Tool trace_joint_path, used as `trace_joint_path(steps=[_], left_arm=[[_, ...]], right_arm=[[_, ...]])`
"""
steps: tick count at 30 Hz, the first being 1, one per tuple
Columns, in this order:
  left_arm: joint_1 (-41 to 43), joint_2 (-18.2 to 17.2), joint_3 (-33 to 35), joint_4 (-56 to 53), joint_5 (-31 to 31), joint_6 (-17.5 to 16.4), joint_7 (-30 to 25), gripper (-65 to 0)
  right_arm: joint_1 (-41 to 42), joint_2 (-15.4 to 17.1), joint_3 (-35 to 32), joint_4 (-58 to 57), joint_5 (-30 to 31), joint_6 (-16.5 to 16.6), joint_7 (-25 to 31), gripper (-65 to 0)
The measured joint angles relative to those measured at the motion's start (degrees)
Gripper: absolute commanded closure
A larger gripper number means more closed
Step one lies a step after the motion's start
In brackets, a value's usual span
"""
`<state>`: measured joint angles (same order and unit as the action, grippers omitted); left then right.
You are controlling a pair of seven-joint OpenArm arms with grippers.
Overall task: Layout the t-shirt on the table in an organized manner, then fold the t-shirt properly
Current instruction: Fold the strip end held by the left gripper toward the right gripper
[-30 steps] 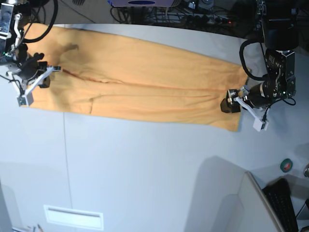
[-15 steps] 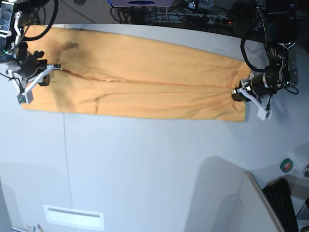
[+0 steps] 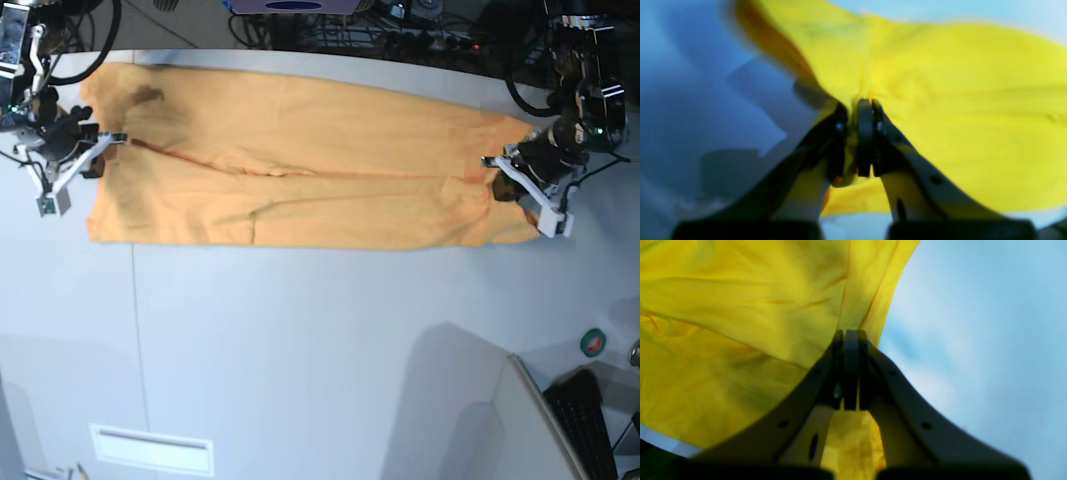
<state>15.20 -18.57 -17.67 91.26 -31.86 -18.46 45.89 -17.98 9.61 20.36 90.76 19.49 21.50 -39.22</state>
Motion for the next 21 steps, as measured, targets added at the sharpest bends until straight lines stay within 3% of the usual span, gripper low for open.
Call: trace_joint_path(steps=[6, 12, 21], left_arm=[[-0.87, 3.21, 10.47, 1.88, 0.04, 3.52, -0.20, 0.0], [-4.70, 4.74, 21.92, 1.86, 0.15, 9.92, -0.15, 0.0], [-10.05, 8.66, 31.52, -1.16, 0.04, 10.80, -0.22, 0.0]], right_arm=[[0.02, 0.00, -0.02, 0.00, 0.00, 0.02, 0.00, 0.0], [0.02, 0.00, 0.07, 0.00, -0.02, 0.02, -0.11, 0.0], [0.02, -0.02, 0.26, 0.00, 0.00, 0.02, -0.22, 0.0]])
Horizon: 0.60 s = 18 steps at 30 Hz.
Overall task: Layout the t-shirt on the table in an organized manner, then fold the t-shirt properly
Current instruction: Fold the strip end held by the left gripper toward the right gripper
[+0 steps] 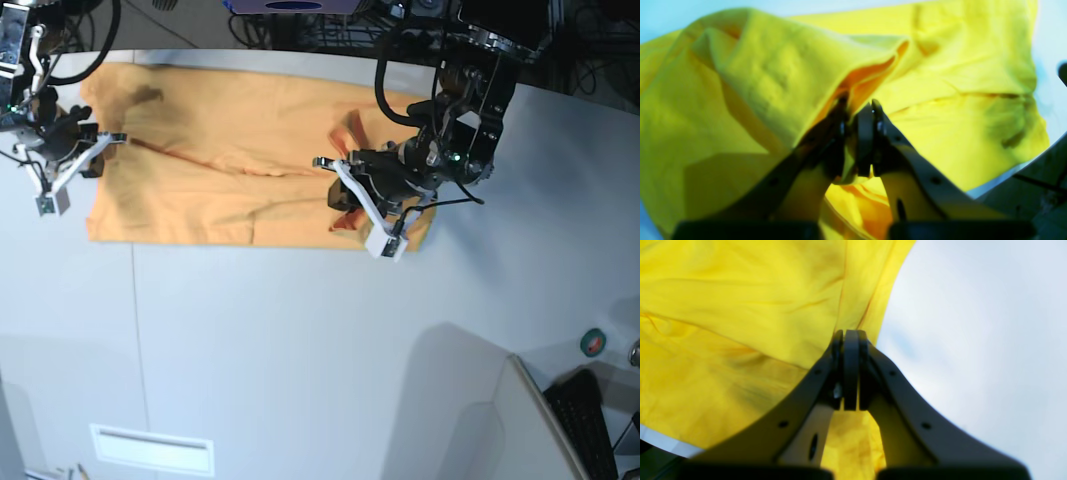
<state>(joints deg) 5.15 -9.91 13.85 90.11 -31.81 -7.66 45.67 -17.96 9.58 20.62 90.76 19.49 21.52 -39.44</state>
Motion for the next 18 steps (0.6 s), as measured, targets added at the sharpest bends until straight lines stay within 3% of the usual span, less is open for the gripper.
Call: trace_joint_path(steps=[5, 14, 18], left_arm=[[-0.28, 2.14, 1.38, -2.97, 0.04, 0.00, 0.09, 0.0], [-0.37, 2.62, 1.81, -3.08, 0.09, 0.04, 0.04, 0.0], [-0.33, 2.62, 4.37, -1.70, 0.04, 0.15, 3.28, 0.0]], right_arm=[[0.00, 0.02, 0.00, 0.00, -0.02, 0.00, 0.00, 0.0], [0.00, 0.00, 0.00, 0.00, -0.02, 0.00, 0.00, 0.0], [0.00, 0.00, 0.00, 0.00, -0.02, 0.00, -0.02, 0.0]])
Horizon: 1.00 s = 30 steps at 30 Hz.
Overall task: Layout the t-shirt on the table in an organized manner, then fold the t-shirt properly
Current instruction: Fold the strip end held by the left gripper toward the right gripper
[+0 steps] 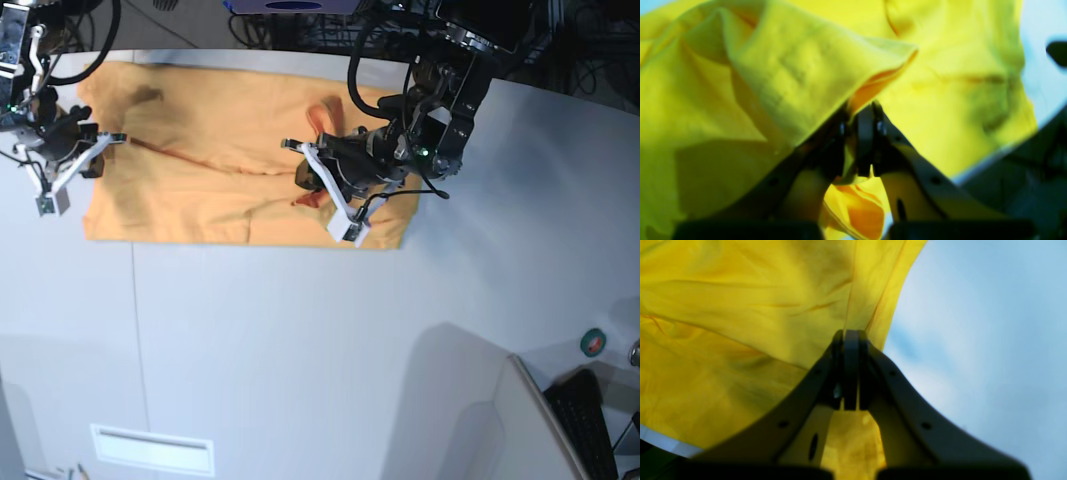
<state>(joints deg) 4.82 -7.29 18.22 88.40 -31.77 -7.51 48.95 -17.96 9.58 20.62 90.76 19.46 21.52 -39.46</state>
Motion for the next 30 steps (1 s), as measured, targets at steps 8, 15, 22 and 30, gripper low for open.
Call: trace_joint_path(steps=[8, 15, 22, 30], left_arm=[[-1.38, 0.31, 0.22, 0.26, 0.00, 0.02, 0.13, 0.0], [-1.64, 1.38, 0.24, 0.24, 0.02, 0.02, 0.17, 0.0], [-1.75, 1.88, 2.86, 0.24, 0.07, 0.04, 0.15, 0.0], [-1.66, 2.01, 4.22, 0.26, 0.00, 0.02, 0.17, 0.0]], right_arm=[[0.00, 0.00, 0.00, 0.00, 0.00, 0.00, 0.02, 0.0], [0.00, 0.02, 0.00, 0.00, 0.00, 0.00, 0.02, 0.0], [0.00, 0.02, 0.00, 0.00, 0.00, 0.00, 0.02, 0.0], [0.00, -0.02, 0.00, 0.00, 0.00, 0.00, 0.00, 0.0]])
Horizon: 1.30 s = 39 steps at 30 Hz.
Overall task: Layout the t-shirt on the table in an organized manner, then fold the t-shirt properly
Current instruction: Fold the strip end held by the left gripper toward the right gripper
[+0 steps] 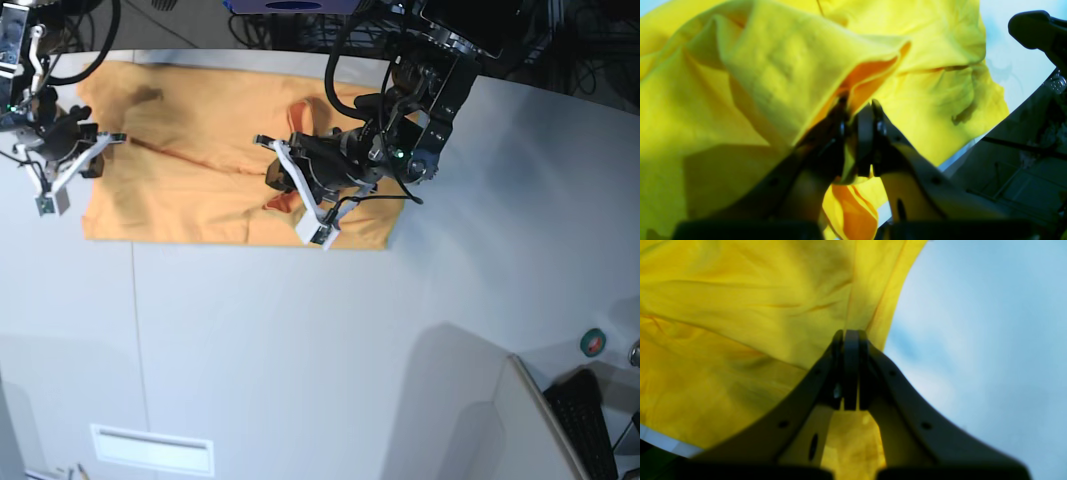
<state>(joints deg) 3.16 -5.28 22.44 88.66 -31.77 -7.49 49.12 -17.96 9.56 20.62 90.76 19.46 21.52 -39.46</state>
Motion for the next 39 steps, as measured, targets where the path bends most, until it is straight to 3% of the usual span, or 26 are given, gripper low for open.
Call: trace_joint_path(steps=[17, 22, 28, 31, 33, 36, 39], left_arm=[[0.00, 0.00, 0.50, -0.02, 0.02, 0.00, 0.00, 0.0], [0.00, 0.00, 0.52, -0.02, 0.00, 0.00, 0.00, -16.8], [-0.04, -0.02, 1.40, -0.02, 0.02, 0.00, -0.02, -47.4], [-1.29, -0.50, 6.75, -0.15, 0.17, 0.04, 0.13, -55.0], [-2.38, -0.20, 10.45, -0.17, -0.04, -0.15, 0.02, -53.6], [-2.27, 0.28, 10.78, 0.66, -0.81, -0.42, 0.04, -47.7], [-1.99, -3.08, 10.67, 4.11, -0.59, -0.15, 0.02, -37.2]], right_arm=[[0.02, 0.04, 0.00, 0.00, 0.00, 0.00, 0.02, 0.0], [0.00, 0.02, 0.00, 0.00, 0.00, 0.00, 0.02, 0.0], [0.00, 0.04, 0.00, 0.00, 0.00, 0.00, 0.02, 0.0], [0.02, 0.02, -0.07, 0.00, 0.00, 0.00, 0.02, 0.0], [0.02, 0.02, -0.17, 0.00, 0.00, 0.00, 0.02, 0.0], [0.02, 0.04, -0.15, 0.00, 0.00, 0.00, 0.04, 0.0], [0.02, 0.02, -0.11, 0.00, 0.02, 0.00, 0.02, 0.0]])
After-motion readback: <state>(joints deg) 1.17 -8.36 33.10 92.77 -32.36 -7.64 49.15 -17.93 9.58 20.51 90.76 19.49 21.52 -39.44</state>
